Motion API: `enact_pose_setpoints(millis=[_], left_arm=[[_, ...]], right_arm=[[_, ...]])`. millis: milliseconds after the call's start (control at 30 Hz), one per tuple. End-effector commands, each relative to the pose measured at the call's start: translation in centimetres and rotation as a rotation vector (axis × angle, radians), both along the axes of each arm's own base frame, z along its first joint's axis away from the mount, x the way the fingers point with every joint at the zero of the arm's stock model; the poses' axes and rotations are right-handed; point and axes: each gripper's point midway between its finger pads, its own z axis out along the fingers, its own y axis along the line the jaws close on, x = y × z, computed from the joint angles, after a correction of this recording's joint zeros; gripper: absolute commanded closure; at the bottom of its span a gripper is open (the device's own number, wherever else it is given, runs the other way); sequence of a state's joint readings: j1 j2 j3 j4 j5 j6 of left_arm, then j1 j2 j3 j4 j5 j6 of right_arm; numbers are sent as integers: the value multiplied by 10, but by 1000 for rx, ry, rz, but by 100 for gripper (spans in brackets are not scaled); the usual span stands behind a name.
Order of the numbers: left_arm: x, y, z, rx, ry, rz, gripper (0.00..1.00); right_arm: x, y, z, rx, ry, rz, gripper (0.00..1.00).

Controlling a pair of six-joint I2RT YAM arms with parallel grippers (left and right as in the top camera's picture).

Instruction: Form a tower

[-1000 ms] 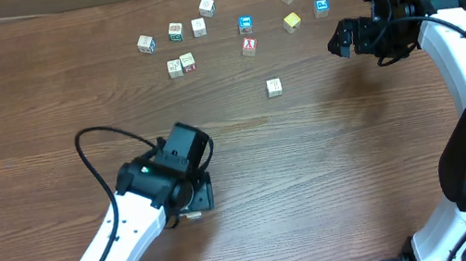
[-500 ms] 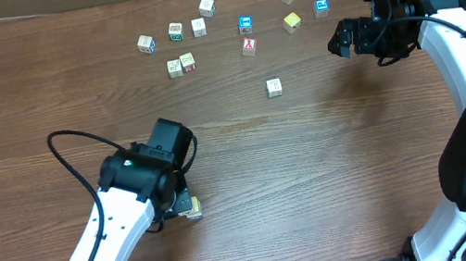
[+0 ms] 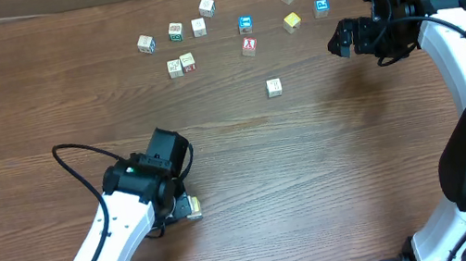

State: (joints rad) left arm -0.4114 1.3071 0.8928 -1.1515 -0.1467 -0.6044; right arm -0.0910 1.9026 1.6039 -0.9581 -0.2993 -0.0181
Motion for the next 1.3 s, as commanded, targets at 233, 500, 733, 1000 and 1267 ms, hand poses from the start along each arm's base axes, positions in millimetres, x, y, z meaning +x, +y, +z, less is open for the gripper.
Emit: enact_pose_setpoints(millis=[233, 500, 733, 1000, 1267], left_arm=[[9, -9, -1, -55, -41, 9, 96], [8, -9, -6, -59, -38, -7, 96], [7, -10, -12, -63, -39, -17, 96], [10, -11, -12, -69, -50, -17, 96], [11, -15, -12, -89, -51, -23, 96]], right_arm=[[5, 0, 19, -2, -52, -3, 0], [5, 0, 19, -2, -52, -3, 0], [5, 0, 19, -2, -52, -3, 0], [5, 0, 19, -2, -52, -3, 0], [5, 0, 19, -2, -52, -3, 0]])
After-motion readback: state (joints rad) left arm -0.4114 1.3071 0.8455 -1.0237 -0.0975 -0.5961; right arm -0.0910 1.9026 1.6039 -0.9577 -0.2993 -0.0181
